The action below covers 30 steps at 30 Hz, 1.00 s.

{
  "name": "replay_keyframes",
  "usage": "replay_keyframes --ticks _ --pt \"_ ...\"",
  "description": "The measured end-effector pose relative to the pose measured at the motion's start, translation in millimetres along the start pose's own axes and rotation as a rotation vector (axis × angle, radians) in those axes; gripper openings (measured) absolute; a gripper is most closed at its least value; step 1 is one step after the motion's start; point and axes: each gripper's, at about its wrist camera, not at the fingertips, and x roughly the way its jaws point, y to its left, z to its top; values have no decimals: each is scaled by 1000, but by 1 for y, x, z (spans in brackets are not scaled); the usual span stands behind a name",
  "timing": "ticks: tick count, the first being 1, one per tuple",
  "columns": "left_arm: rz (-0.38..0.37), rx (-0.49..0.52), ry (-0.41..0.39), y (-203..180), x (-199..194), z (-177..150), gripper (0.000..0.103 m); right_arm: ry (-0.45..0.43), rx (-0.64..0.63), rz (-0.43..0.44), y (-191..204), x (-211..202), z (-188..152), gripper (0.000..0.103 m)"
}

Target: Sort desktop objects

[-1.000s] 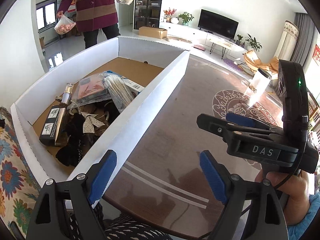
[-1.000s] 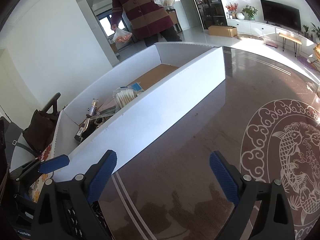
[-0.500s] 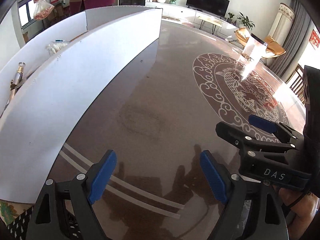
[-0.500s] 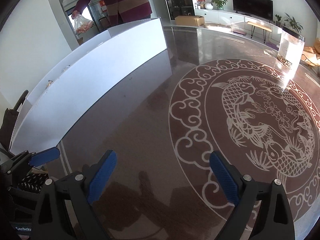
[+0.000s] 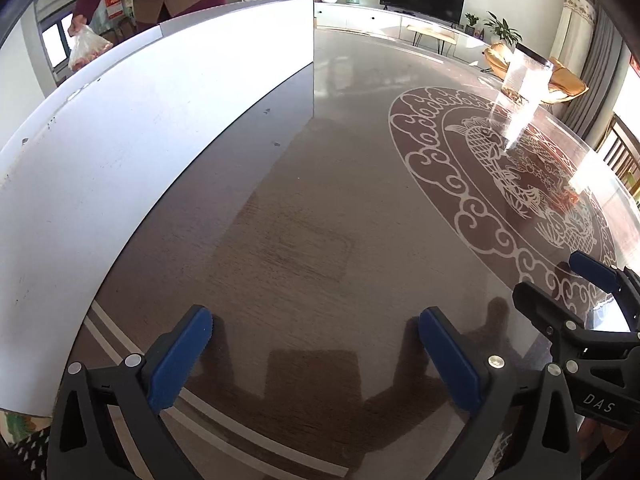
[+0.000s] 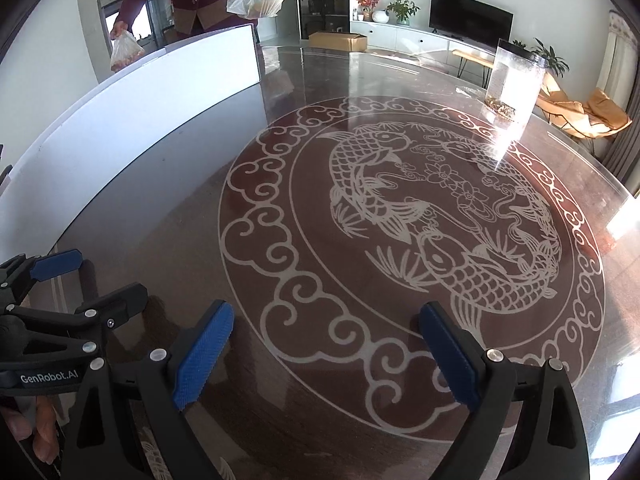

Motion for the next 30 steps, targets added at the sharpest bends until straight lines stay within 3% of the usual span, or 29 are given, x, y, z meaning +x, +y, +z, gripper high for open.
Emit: replay_keyframes --ticks 3,7,11,15,20,25,30 --pt "-30 12 28 4 -5 4 103 -6 -13 -9 0 0 5 95" --pt "20 -22 -104 23 -61 11 103 -21 -22 15 8 -14 26 95" --pt "41 -118 -211 68 -117 27 103 -53 -87 68 40 -37 71 97" --pt "108 -215 -215 127 -137 45 103 -78 -171 157 92 -51 126 100" --pt "267 -295 -241 190 -149 53 103 -82 -262 276 165 -49 179 100" --pt "291 -350 -242 228 -155 51 103 -49 -338 314 226 -28 204 100" --pt "260 -380 -202 240 -144 50 103 3 -371 340 265 -7 212 100"
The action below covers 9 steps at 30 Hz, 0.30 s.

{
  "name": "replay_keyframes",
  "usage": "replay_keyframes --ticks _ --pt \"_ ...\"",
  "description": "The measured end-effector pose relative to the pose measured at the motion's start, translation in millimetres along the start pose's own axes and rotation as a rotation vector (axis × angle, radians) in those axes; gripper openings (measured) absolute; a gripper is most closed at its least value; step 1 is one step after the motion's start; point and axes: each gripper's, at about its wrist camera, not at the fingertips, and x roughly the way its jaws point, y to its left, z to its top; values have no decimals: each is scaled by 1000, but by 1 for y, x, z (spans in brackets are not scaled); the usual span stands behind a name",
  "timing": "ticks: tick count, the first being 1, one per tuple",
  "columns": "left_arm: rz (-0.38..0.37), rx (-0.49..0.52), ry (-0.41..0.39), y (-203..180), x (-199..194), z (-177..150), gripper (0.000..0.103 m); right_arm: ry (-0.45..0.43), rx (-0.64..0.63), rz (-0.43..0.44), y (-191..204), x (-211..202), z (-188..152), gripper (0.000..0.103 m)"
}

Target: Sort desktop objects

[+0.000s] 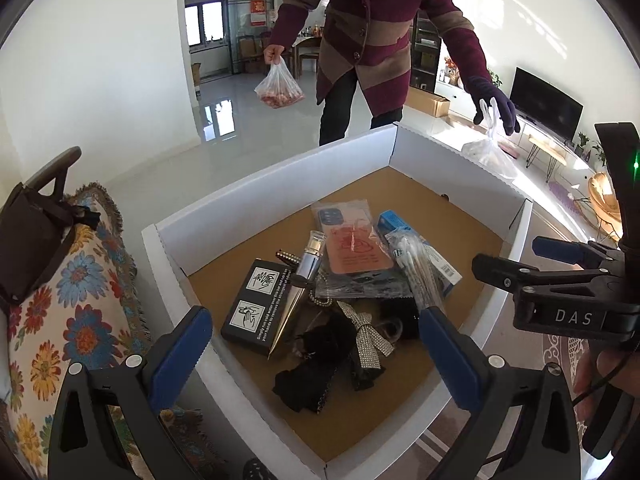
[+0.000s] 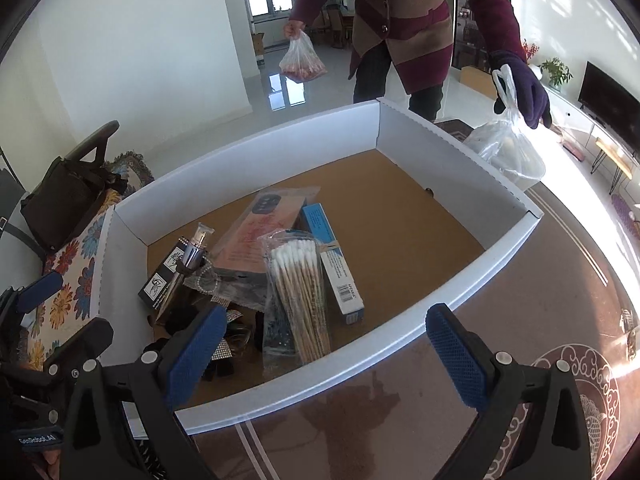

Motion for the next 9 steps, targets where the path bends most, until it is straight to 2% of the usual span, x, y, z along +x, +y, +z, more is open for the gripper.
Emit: replay_keyframes --ticks 4,7,9 --pt "-31 -77 45 8 14 -3 103 13 -17 -3 7 12 1 100" --pt "-34 -124 11 11 11 -5 103 19 -22 -10 9 16 4 100" --pt "-20 -104 -13 6 8 -4 103 20 -22 -11 9 17 3 100"
